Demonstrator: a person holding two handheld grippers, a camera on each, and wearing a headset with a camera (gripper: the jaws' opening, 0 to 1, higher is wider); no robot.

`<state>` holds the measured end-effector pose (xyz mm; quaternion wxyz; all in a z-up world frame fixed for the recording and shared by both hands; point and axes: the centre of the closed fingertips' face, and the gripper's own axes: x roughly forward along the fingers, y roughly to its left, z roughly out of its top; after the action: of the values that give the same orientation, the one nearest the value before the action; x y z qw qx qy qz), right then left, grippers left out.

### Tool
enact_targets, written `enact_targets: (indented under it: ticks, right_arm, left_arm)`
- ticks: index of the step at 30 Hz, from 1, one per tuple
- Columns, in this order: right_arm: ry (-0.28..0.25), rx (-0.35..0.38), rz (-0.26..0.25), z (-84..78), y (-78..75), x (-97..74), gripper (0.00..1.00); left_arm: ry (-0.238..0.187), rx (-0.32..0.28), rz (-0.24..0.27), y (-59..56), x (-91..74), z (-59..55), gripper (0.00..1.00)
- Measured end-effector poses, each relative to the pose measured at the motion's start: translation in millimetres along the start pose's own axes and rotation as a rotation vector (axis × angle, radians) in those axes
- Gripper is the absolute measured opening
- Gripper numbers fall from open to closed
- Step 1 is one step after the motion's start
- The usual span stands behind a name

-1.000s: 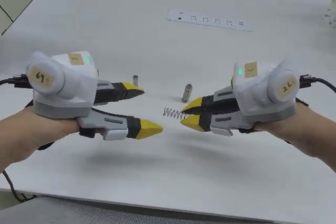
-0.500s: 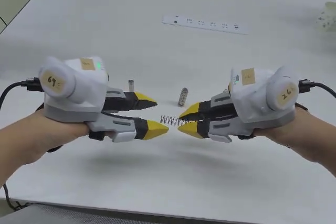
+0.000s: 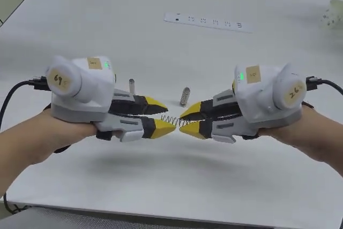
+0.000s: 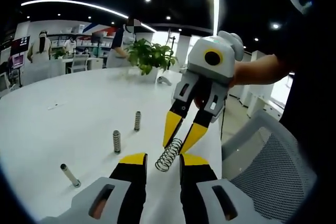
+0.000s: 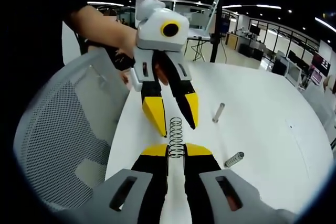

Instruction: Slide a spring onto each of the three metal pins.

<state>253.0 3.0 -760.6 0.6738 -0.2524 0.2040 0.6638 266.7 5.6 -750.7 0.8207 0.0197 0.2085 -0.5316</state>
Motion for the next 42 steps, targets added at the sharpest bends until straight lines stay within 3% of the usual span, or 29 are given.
enact_targets:
  ticks: [8, 23, 29, 31, 42]
  right_arm:
    - [-0.004, -0.010, 0.005, 3.4, 0.8, -1.5, 0.08]
    - [-0.014, -0.006, 0.017, 3.6, 4.6, -1.2, 0.08]
    - [-0.010, -0.001, 0.016, 2.0, 4.9, -1.2, 0.08]
    - [0.011, -0.009, -0.005, -3.0, 0.6, -2.2, 0.09]
    - [-0.009, 0.013, 0.007, -2.3, 5.0, -2.8, 0.09]
  left_arm:
    - [0.004, 0.009, -0.018, -5.0, 0.6, -1.2, 0.08]
    - [-0.004, 0.079, -0.035, -8.9, -0.4, -0.5, 0.05]
    - [-0.002, 0.082, -0.043, -10.4, -0.2, -0.7, 0.04]
    - [-0.005, 0.073, -0.062, -14.2, 0.3, -0.2, 0.02]
    - [-0.003, 0.080, -0.066, -15.5, 2.9, -0.3, 0.02]
